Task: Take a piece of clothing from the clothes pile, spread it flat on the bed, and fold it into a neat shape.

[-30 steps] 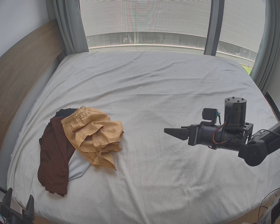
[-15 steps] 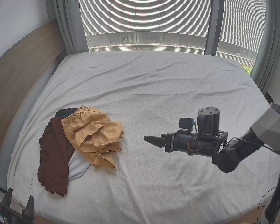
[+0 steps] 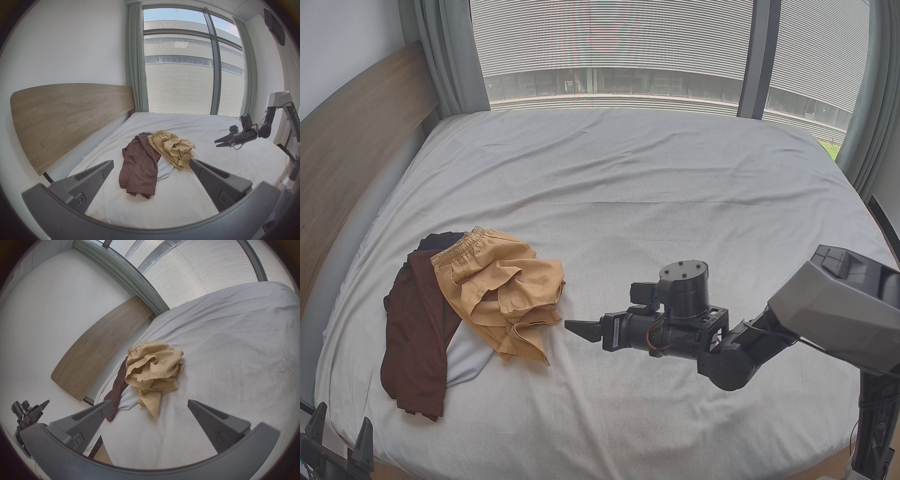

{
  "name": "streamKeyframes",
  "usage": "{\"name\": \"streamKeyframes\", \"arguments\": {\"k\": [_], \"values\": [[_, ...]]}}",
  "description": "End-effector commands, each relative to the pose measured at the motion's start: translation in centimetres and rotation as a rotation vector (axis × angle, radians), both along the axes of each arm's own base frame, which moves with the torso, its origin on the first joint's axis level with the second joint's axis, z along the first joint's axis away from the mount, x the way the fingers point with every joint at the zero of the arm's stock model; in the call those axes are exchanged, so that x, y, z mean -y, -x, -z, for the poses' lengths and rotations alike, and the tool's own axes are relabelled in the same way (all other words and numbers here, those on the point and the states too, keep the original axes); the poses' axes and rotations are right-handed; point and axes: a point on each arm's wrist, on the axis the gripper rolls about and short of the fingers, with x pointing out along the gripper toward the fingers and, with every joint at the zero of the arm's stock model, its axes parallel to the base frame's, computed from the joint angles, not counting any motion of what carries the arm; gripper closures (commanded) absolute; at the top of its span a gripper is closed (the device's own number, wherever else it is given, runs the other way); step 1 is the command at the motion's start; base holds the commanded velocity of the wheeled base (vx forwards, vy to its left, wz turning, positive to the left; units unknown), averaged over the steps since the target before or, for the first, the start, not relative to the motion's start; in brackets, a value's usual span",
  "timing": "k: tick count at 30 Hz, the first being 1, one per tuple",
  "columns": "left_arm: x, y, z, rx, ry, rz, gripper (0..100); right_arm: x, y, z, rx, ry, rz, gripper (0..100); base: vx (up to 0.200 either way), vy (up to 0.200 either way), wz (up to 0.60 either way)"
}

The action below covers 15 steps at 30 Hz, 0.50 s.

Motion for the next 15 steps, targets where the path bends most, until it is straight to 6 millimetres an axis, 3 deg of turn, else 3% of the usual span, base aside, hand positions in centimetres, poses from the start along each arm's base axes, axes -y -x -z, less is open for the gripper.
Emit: {"name": "streamKeyframes", "arguments": {"k": [1,15], "values": [[0.0,-0.1,0.5,-0.020,0.002,-0.001,0,-1.4,0.0,2.4,-0.034,0.024,-0.009,0,0.000,0.000,0.00],[0.0,-0.1,0.5,-0.018,0.002,0.000,0,-5.7,-0.2,5.3,-0.057,0.015,-0.018,0,0.000,0.000,0.00]]}}
